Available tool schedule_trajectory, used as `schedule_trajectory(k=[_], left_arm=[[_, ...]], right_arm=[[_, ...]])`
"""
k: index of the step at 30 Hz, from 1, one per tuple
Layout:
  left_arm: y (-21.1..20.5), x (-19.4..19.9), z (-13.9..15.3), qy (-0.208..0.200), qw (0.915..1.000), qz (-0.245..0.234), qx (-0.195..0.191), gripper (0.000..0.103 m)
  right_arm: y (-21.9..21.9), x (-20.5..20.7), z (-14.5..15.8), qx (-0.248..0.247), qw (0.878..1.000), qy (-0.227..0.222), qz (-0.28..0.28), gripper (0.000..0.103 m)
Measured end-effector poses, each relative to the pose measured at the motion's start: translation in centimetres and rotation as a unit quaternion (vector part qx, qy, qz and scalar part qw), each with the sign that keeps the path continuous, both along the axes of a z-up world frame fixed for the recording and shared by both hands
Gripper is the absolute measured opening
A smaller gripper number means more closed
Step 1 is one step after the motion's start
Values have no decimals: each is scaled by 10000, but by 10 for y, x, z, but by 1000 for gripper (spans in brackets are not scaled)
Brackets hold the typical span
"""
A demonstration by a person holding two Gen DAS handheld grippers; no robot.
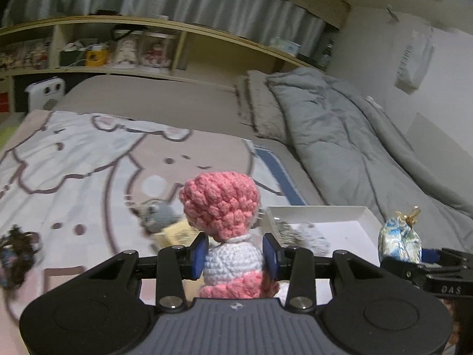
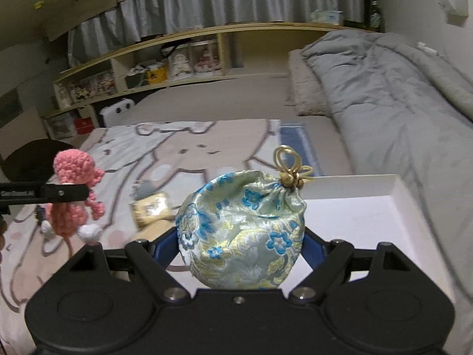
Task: Organize objects
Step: 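Lift the doll with the left tool while the right tool carries the pouch over the white box, then lower the doll into the white box with the left tool while the right tool lowers the pouch there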
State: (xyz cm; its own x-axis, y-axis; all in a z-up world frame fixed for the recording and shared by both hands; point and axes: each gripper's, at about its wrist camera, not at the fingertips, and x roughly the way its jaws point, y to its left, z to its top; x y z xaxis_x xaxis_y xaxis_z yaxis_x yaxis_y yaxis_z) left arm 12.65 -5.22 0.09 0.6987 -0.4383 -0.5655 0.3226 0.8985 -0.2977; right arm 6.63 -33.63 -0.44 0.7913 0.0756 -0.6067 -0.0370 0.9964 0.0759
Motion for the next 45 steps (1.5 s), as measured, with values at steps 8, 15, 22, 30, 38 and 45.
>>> schedule_trajectory(k=[8,15,22,30,38,45], left_arm=[[-71,12,-2,-10,9985,-539,22,41],[-134,26,-4,-63,9948,-902,-467,32],[-191,48,-21,241,9918,-1061,-667,21],[-209,46,-56,539,9858,-1575,206,24],[-209,28,-75,582,9682,-2222,992,71],[-212,22,-94,875,9498,-2628,1452,75]], right_arm=[[-61,7,-6,-112,9998,59,-150,85],[-109,21,-10,-234,9994,59,-256,85],[-141,35,-26,-267,9990,165,-316,85],[-154,37,-46,-86,9992,336,-221,85],[-155,31,-49,-10,9993,339,-153,85],[-153,29,-49,-8,9993,356,-98,85]])
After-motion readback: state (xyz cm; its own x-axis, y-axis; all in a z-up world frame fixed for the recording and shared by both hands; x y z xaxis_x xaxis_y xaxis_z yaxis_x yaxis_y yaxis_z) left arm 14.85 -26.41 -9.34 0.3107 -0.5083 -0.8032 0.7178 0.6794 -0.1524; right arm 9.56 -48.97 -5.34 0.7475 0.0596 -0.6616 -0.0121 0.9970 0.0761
